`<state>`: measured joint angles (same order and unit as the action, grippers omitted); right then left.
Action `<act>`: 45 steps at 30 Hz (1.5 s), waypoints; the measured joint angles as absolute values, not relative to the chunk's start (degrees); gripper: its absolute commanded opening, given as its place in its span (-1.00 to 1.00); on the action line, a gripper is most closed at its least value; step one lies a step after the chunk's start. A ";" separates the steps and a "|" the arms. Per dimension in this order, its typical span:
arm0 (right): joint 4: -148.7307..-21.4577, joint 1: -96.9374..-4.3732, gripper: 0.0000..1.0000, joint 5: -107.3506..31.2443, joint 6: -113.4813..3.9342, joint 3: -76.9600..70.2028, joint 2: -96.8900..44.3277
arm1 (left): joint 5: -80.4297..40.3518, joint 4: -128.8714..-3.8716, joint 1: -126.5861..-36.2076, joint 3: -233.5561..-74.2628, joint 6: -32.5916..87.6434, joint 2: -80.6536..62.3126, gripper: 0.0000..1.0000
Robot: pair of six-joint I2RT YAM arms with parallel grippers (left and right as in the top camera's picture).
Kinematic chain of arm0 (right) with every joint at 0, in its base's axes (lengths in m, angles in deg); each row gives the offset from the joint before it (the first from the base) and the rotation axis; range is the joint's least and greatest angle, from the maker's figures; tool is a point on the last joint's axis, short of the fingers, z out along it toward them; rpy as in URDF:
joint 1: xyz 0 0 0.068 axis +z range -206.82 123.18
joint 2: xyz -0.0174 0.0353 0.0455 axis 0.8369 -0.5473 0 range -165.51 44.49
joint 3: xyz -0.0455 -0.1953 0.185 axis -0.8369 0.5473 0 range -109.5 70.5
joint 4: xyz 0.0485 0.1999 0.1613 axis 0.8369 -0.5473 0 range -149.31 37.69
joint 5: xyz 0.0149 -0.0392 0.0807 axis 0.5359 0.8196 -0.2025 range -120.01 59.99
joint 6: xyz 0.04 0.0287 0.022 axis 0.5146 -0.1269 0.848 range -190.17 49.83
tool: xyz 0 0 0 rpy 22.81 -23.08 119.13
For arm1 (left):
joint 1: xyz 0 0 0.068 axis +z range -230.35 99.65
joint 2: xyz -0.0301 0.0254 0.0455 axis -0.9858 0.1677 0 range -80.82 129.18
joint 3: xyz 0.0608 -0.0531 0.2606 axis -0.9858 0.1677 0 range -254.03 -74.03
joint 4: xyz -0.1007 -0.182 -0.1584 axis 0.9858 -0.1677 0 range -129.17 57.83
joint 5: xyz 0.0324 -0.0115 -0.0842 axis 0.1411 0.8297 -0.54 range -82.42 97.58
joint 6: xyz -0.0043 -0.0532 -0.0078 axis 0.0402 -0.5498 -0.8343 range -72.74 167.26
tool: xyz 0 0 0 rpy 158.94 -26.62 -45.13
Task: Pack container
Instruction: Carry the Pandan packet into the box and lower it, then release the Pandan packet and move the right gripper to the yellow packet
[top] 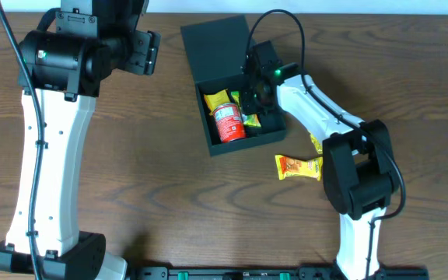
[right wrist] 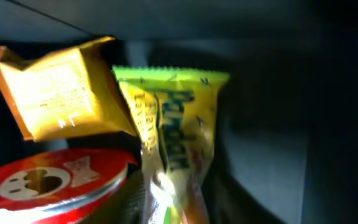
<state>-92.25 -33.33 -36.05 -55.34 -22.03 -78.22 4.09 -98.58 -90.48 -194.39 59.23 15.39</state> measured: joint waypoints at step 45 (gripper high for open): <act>-104.32 -42.97 0.84 -17.21 -60.74 8.37 -48.02 | 3.39 -100.94 -90.48 -194.39 59.05 15.19 0.52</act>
<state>-104.32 -42.97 -17.21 -60.74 8.37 -48.02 3.39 -100.94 -90.48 -194.39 59.05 15.19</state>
